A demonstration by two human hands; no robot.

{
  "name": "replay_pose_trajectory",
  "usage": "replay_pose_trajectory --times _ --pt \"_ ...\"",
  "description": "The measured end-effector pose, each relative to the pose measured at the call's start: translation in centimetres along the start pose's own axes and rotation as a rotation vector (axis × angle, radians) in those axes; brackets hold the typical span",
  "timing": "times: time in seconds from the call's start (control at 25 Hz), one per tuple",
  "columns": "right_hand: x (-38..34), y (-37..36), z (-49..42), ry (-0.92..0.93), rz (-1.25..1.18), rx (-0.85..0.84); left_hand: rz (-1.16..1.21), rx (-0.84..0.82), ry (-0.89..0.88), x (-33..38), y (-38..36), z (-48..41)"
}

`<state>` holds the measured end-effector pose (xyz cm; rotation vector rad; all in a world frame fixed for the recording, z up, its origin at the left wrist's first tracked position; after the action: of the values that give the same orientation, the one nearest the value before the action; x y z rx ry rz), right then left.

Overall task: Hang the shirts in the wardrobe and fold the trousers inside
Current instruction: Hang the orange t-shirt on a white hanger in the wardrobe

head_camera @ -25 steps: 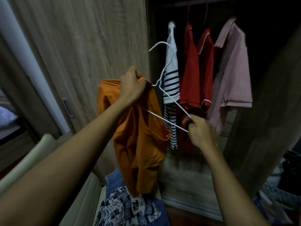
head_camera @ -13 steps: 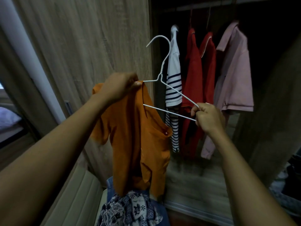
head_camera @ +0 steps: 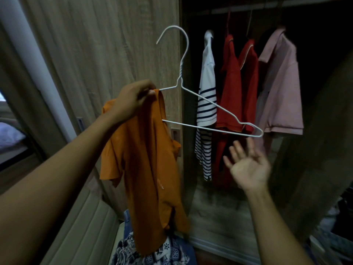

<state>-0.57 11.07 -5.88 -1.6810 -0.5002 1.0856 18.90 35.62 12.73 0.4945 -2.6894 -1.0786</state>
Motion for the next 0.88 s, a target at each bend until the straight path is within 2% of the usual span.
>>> replay_pose_trajectory --times 0.04,0.16,0.4,0.48,0.56,0.76,0.88 --pt "1.9 0.5 -0.3 -0.067 0.051 0.046 0.017 -0.002 0.007 0.0 0.1 0.1" --pt "7.0 -0.7 -1.6 -0.224 0.537 0.173 0.06 -0.025 0.019 0.1 0.6 0.1" --pt "10.7 -6.5 -3.8 -0.334 1.228 -0.004 0.041 -0.065 0.035 0.3 1.4 0.3" --pt "11.2 -6.8 -3.7 -0.29 1.407 -0.058 0.027 -0.046 0.027 0.2 1.6 0.5" --pt "10.6 -6.8 -3.2 -0.187 1.381 0.01 0.012 -0.021 0.042 -0.3 1.9 0.8" --pt "5.4 -5.6 -2.3 0.028 0.75 0.289 -0.125 0.024 0.017 -3.0 2.7 2.5" --pt "2.9 -6.5 -1.8 0.117 0.522 0.339 -0.192 0.03 0.023 -3.4 2.2 3.6"
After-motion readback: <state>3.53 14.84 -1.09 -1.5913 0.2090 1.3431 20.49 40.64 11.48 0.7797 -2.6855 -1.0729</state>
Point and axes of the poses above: each hand's wrist, its own z-axis away from the middle knuckle, its own y-axis out of the back of the hand, x = y × z, the point moved 2 cm from there along -z, towards the middle knuckle, and after that the axes turned 6 degrees about -z, right-handed, at the moved point
